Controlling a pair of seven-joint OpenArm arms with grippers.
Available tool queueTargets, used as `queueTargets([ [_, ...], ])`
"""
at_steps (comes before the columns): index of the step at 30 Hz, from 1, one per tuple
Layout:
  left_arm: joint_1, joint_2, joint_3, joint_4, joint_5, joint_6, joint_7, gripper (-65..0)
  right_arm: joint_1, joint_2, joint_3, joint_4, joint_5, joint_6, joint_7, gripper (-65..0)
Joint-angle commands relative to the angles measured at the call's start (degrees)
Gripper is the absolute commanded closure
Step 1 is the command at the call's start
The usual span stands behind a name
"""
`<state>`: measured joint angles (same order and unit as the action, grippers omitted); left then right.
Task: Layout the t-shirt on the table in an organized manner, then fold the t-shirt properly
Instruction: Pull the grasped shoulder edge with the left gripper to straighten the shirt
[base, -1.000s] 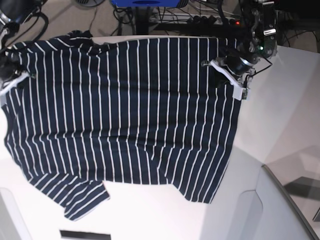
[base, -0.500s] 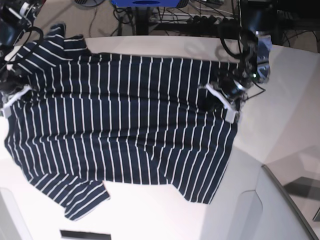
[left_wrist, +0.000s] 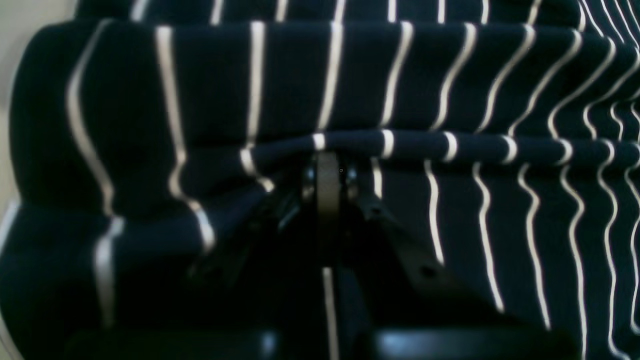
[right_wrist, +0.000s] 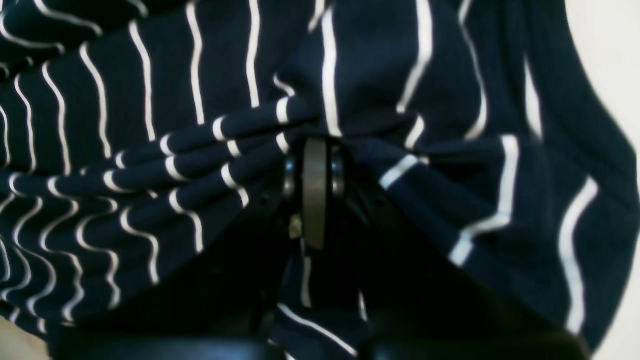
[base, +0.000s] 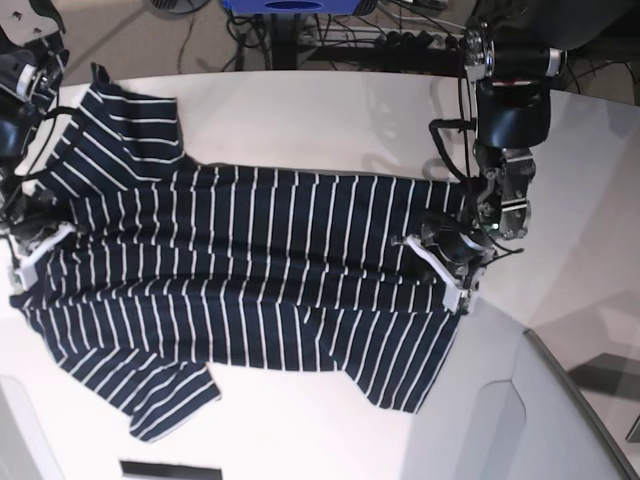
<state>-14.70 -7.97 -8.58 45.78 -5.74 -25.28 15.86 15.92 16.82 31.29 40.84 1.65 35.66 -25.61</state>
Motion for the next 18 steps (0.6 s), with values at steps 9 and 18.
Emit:
queueTargets([
  [9,9.47,-1.48,-5.0,26.44,-8.64,0.18,14.16,0.0,-10.16,-5.35,12.62,34.11,0.77,4.34,-13.3,-29.0],
  [18,22.92,-5.0,-14.15,36.73,-19.36,0.09,18.65,-29.6,-17.64,-11.76,25.37,36.22,0.77,4.34,-19.8,-47.3],
])
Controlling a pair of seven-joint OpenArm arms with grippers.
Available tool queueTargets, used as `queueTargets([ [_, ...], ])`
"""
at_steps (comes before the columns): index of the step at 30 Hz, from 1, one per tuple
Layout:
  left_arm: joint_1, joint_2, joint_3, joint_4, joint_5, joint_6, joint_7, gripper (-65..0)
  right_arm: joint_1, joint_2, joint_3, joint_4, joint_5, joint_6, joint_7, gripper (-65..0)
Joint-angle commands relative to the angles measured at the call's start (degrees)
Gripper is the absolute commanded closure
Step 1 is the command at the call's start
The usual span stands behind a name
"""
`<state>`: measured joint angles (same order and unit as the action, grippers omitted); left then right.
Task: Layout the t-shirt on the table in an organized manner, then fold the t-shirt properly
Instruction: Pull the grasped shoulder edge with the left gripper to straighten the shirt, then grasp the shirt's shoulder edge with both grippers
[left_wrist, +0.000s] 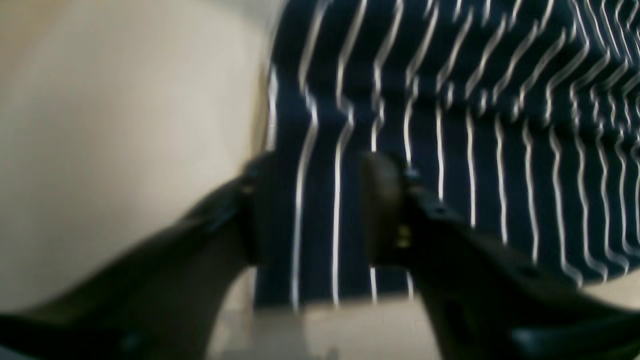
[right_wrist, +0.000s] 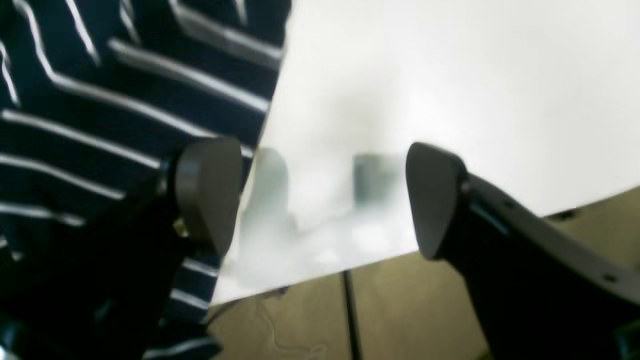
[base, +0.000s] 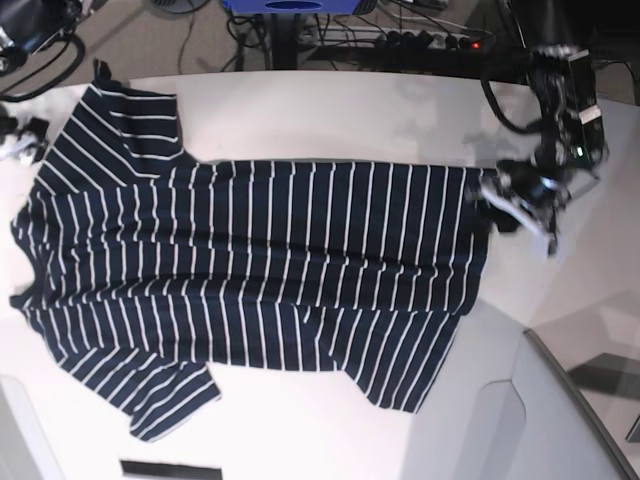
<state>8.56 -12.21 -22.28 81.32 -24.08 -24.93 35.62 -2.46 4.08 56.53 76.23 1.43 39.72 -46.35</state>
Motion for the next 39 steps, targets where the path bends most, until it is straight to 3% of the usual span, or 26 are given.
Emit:
queueTargets([
  [1,0.98,-0.85,-0.97,1.27,-1.11,-0.35,-1.11,-29.8,0.66,0.98,0.3,-0.58,0.99,0.28,1.82,-47.3],
  [4,3.97,-0.67,-2.9,1.27,-1.11,-0.35,-1.2,-29.8,0.57,0.98,0.3,-4.62,0.99,0.28,4.99,-47.3],
  [9,6.61,-0.41,-5.37,1.1,-1.2,-0.61,-1.2,-29.8,0.57,0.8,-0.05,-6.38,0.99,0.28,5.16,-45.2],
  [15,7.05,0.73,-7.04,0.22,-1.2,-6.06,-1.2,-29.6,0.83,-0.78,-0.14,-6.12,1.07,0.28,3.05,-41.3],
  [30,7.05,1.17,-9.06,-0.84,-1.11,-6.32,-1.2,-29.6,0.83,-2.71,-5.32,-5.94,1.07,0.28,1.56,-39.6],
  [32,7.05,1.17,-9.41,-0.84,-1.11,-6.32,-1.2,-29.6,0.83,-2.71,-5.41,-5.94,1.07,0.28,1.56,-30.9],
  [35,7.05,2.14,-12.4,-0.92,-1.2,-6.32,-1.2,-29.5,0.83,-2.71,-5.32,-6.03,1.07,0.28,1.56,-5.3],
  [36,6.87,2.93,-14.16,-0.92,-1.2,-6.24,-1.2,-28.3,0.83,-2.71,-5.32,-6.2,0.99,0.28,1.56,0.0],
  [39,6.78,4.16,-17.41,-0.84,-1.29,-6.41,-0.85,-17.8,0.66,-2.71,-5.41,-6.2,0.99,0.28,1.56,-1.5],
])
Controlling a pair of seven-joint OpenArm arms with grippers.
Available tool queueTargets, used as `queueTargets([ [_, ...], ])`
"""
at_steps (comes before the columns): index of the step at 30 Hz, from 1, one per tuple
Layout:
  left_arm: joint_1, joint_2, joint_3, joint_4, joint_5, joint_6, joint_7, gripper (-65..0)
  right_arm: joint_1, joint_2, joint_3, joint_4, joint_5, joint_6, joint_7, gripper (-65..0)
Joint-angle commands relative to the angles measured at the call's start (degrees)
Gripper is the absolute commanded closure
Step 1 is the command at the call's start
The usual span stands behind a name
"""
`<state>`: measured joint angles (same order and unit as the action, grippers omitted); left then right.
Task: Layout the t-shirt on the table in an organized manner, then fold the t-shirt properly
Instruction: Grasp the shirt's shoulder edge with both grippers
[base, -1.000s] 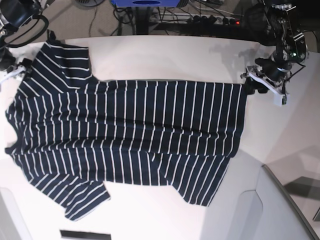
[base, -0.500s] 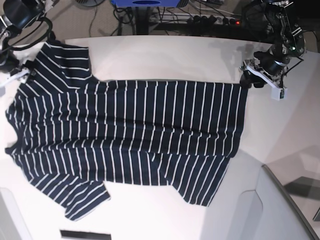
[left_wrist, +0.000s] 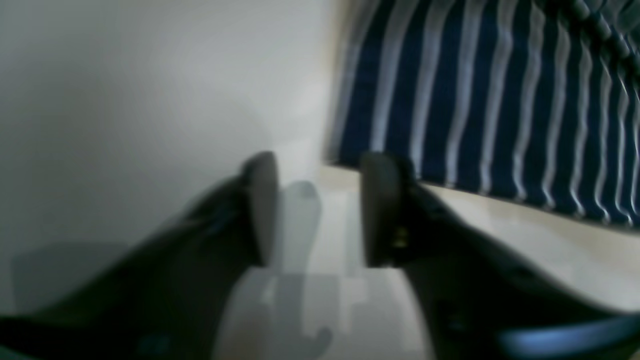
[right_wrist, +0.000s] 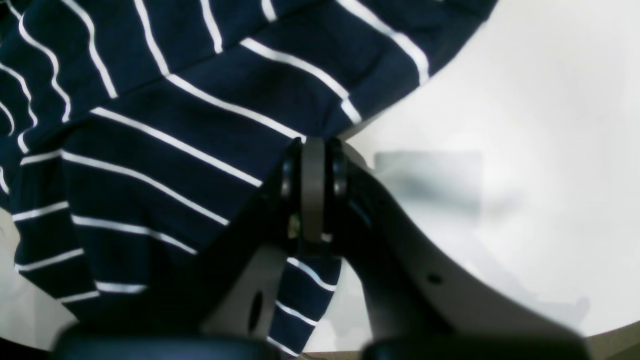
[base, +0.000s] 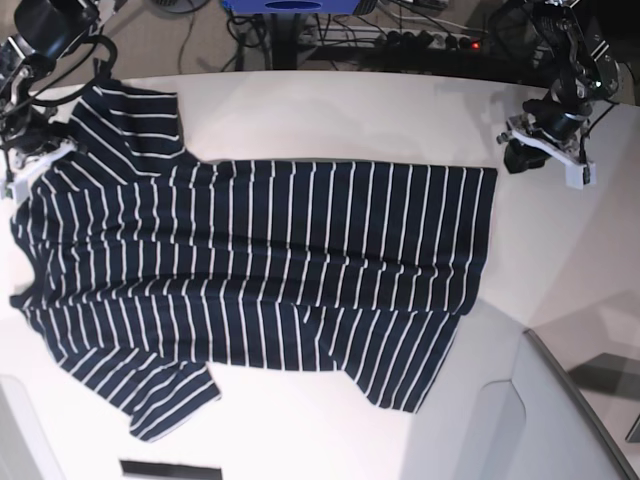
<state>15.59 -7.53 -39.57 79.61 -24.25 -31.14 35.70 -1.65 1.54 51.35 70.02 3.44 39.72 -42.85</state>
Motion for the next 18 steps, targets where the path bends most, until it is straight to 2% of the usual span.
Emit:
queueTargets([
  [1,0.01,-0.25,-0.56,0.87,-1.11,-0.47,-0.93,-14.3,-0.24,-0.18,-0.23,0.0,-1.02,0.28,-1.94,-0.3],
  [3,0.45,0.63,-0.74,0.87,-1.11,-2.32,-0.93,-10.7,-0.24,-0.18,-0.23,0.0,-1.02,0.28,-1.94,-0.3],
  [4,1.33,0.89,-0.82,0.87,-1.11,-3.55,-1.02,-12.0,-0.24,-0.18,-0.23,0.0,-1.02,0.28,-1.94,-0.3],
  [7,2.73,2.3,-0.82,0.96,-1.11,-6.36,-0.93,-21.9,-0.24,-0.18,-0.32,0.18,-1.02,0.28,-1.94,-0.2],
  [13,4.84,3.35,-0.82,0.61,-1.11,-6.62,-1.29,-48.9,-0.24,0.0,-0.32,0.18,-1.02,0.28,-1.94,-0.2],
  [15,4.23,3.44,-0.91,-0.45,-1.11,-6.62,-1.29,-53.2,-0.24,0.0,-0.41,0.18,-1.11,0.28,-1.94,-0.2],
  [18,1.24,3.35,-0.91,-3.35,-1.11,-6.62,-1.29,-53.2,-0.33,0.09,-0.41,0.18,-1.11,0.28,-1.94,-0.2],
])
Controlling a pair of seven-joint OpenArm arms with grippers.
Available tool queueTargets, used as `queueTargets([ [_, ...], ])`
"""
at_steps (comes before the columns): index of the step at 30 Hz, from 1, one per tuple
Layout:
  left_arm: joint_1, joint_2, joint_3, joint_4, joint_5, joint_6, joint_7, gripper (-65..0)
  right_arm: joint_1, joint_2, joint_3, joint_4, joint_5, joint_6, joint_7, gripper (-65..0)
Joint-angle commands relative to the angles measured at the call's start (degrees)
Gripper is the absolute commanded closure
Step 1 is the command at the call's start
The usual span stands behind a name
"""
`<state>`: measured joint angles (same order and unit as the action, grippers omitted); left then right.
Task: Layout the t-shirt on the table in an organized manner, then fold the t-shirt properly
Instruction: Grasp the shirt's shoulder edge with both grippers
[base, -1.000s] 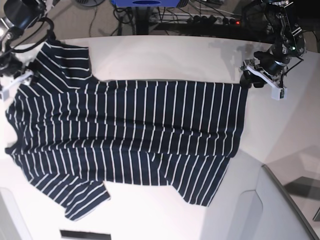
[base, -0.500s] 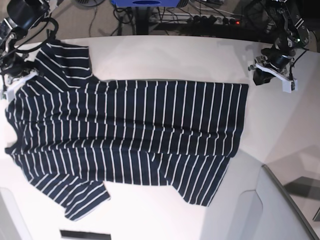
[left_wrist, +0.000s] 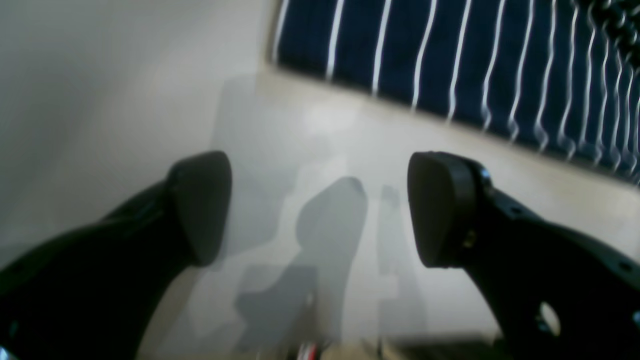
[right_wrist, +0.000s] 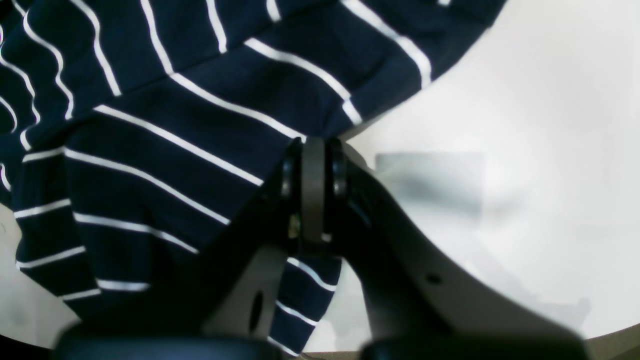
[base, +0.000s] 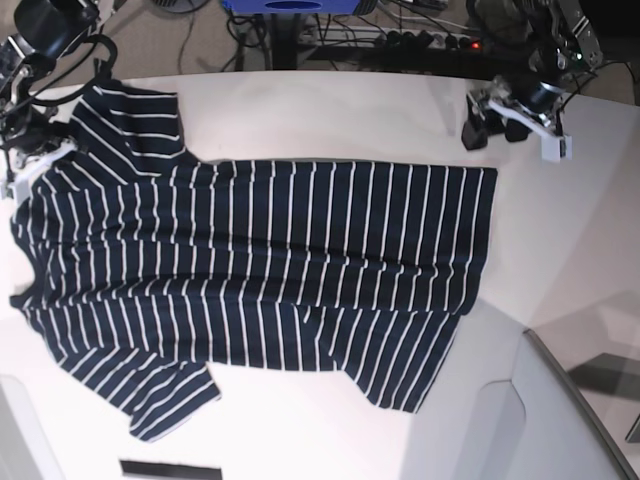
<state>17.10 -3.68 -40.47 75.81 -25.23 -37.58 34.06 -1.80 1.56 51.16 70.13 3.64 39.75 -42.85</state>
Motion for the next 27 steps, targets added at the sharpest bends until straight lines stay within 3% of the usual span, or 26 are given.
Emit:
queueTargets([
  [1,-1.23,-0.49,-0.19,-0.69,-0.13,-0.18,0.35,-53.2,-0.17,0.06,-0.21,0.07,-1.31,0.25,-1.94,-0.2],
  [15,-11.08,-0.67,-2.56,-11.24,0.49,0.18,0.35,-52.2,-0.17,0.94,-0.21,0.07,-1.4,0.25,-1.94,-0.2],
  [18,-11.08,-0.58,-2.48,-11.42,0.49,0.18,0.35,-40.8,-0.17,0.94,-0.21,0.07,-1.4,0.25,-1.94,-0.2],
  [25,-10.73,-0.58,-0.45,-11.59,0.49,-0.18,0.35,0.0,-0.17,1.03,-0.21,-0.02,-1.4,0.25,-1.94,-0.2],
  [27,-10.55,-0.93,2.18,-11.15,0.05,-0.18,0.35,0.0,-0.09,1.03,-0.3,0.07,-1.4,0.25,-1.94,-0.2],
])
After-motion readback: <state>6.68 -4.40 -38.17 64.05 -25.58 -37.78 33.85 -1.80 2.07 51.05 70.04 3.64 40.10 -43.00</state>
